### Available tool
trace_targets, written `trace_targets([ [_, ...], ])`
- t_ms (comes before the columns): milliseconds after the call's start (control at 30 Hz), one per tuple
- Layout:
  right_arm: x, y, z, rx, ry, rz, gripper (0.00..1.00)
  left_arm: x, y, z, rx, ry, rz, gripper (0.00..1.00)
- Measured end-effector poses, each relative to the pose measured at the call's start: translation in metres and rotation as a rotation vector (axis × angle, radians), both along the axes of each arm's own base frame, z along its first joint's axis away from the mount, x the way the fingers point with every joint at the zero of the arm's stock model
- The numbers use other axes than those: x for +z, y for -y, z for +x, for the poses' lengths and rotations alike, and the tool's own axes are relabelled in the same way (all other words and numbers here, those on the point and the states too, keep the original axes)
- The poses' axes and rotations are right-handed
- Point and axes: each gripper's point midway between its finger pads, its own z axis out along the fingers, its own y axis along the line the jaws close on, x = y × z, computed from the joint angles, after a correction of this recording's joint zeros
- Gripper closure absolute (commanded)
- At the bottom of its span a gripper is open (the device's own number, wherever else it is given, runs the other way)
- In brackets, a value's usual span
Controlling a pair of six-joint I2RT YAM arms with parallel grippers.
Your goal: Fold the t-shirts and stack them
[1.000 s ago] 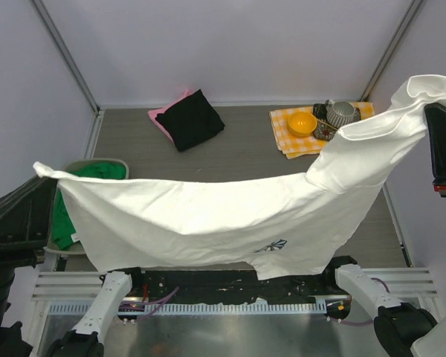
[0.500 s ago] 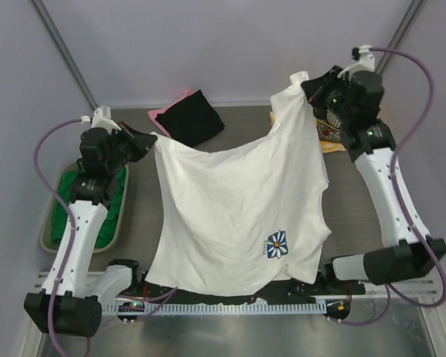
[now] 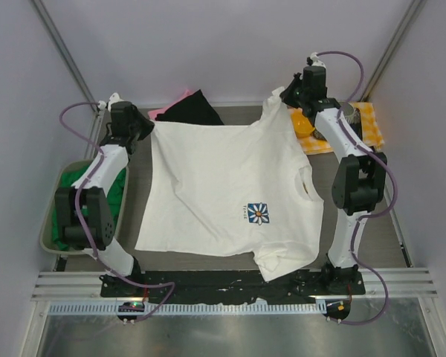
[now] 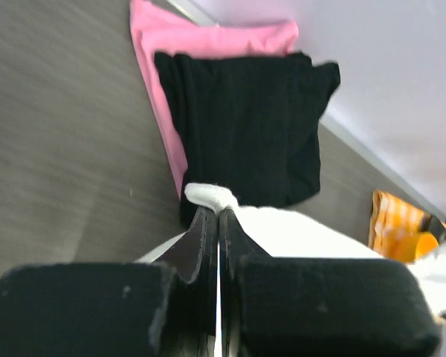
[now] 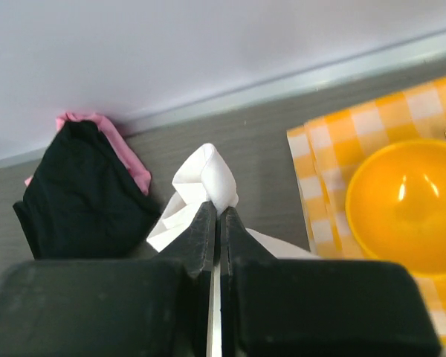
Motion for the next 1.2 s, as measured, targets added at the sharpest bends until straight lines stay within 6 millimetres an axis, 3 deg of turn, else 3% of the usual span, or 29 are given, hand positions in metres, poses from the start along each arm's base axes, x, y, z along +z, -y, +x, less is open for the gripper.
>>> trace_targets([
  [100, 0.008, -0.006, 0.023, 0.005, 0.050, -0.009, 0.99, -0.006, -0.009, 0.033, 0.028, 0.006, 0.021, 1.00],
  [200, 0.018, -0.011, 0.042, 0.007, 0.100, -0.026, 0.99, -0.009, -0.016, 0.053, 0.043, 0.007, 0.037, 1.00],
  [500, 0.039, -0.049, 0.070, 0.053, 0.207, -0.080, 0.99, 0.010, -0.047, 0.092, 0.103, 0.058, 0.075, 1.00],
  [567, 0.045, -0.059, 0.075, 0.061, 0.231, -0.087, 0.88, 0.019, -0.057, 0.101, 0.122, 0.079, 0.083, 1.00],
  [600, 0.046, -0.064, 0.079, 0.065, 0.241, -0.089, 0.64, 0.023, -0.060, 0.105, 0.130, 0.084, 0.087, 0.86],
  [633, 0.047, -0.069, 0.082, 0.071, 0.251, -0.091, 0.39, 0.025, -0.063, 0.109, 0.139, 0.088, 0.091, 0.62],
  [667, 0.046, -0.074, 0.085, 0.077, 0.258, -0.090, 0.15, 0.026, -0.066, 0.113, 0.145, 0.089, 0.098, 0.34],
  [700, 0.043, -0.078, 0.086, 0.081, 0.256, -0.092, 0.04, 0.025, -0.069, 0.117, 0.150, 0.086, 0.107, 0.01],
  [767, 0.033, -0.082, 0.086, 0.086, 0.239, -0.109, 0.04, 0.021, -0.072, 0.120, 0.159, 0.072, 0.117, 0.00],
  [867, 0.011, -0.080, 0.080, 0.073, 0.201, -0.149, 0.03, 0.011, -0.074, 0.116, 0.168, 0.028, 0.117, 0.00],
  [1000, -0.013, -0.068, 0.051, 0.041, 0.109, -0.243, 0.02, 0.008, -0.070, 0.093, 0.172, -0.022, 0.127, 0.00],
  [1100, 0.004, -0.060, 0.015, 0.023, 0.077, -0.308, 0.01, 0.020, -0.055, 0.054, 0.156, -0.054, 0.139, 0.00],
  [1200, 0.038, -0.060, -0.043, 0.034, 0.076, -0.323, 0.01, 0.056, -0.025, 0.010, 0.109, -0.026, 0.139, 0.00],
])
